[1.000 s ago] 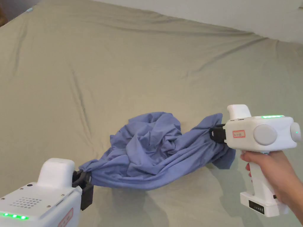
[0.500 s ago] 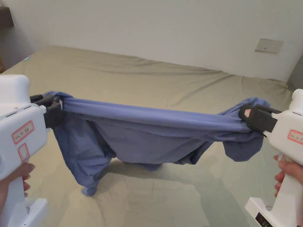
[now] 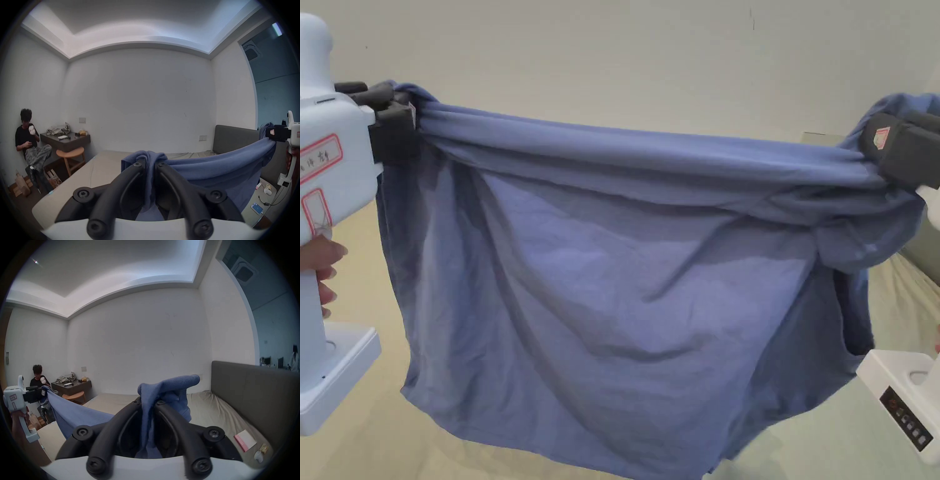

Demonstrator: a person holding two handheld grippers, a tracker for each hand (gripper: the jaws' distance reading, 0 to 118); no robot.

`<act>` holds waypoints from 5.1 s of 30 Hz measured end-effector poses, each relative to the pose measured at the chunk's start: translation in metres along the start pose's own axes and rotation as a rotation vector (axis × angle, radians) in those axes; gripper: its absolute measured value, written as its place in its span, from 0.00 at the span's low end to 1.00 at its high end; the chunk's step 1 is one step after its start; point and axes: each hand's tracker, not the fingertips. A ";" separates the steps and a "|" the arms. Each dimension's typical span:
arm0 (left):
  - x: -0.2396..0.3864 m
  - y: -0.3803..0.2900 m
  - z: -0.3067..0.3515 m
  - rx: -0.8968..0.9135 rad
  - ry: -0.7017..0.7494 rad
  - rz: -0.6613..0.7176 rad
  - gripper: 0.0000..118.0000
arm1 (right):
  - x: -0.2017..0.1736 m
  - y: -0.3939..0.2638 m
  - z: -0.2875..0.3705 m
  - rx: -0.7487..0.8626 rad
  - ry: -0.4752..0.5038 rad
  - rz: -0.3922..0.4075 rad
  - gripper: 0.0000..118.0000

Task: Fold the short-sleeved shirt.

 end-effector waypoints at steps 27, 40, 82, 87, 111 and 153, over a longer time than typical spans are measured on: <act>-0.007 0.075 -0.219 -0.086 0.036 -0.194 0.07 | 0.005 0.035 -0.228 -0.017 -0.091 0.176 0.10; 0.000 -0.013 -0.322 -0.188 0.096 -0.311 0.07 | 0.004 -0.051 -0.315 -0.185 -0.130 0.230 0.10; -0.001 -0.387 0.059 -1.077 -0.061 -0.417 0.07 | 0.001 -0.392 0.043 -1.217 0.047 0.046 0.10; -0.002 -0.394 0.070 -1.074 -0.051 -0.379 0.07 | 0.005 -0.402 0.058 -1.230 0.042 -0.004 0.10; 0.068 -0.096 0.033 0.077 0.094 -0.134 0.12 | -0.094 -0.116 0.017 -0.080 -0.060 0.255 0.13; -0.080 -0.406 -0.360 -0.883 0.214 -0.022 0.61 | 0.010 -0.289 -0.137 -0.607 -0.179 0.240 0.01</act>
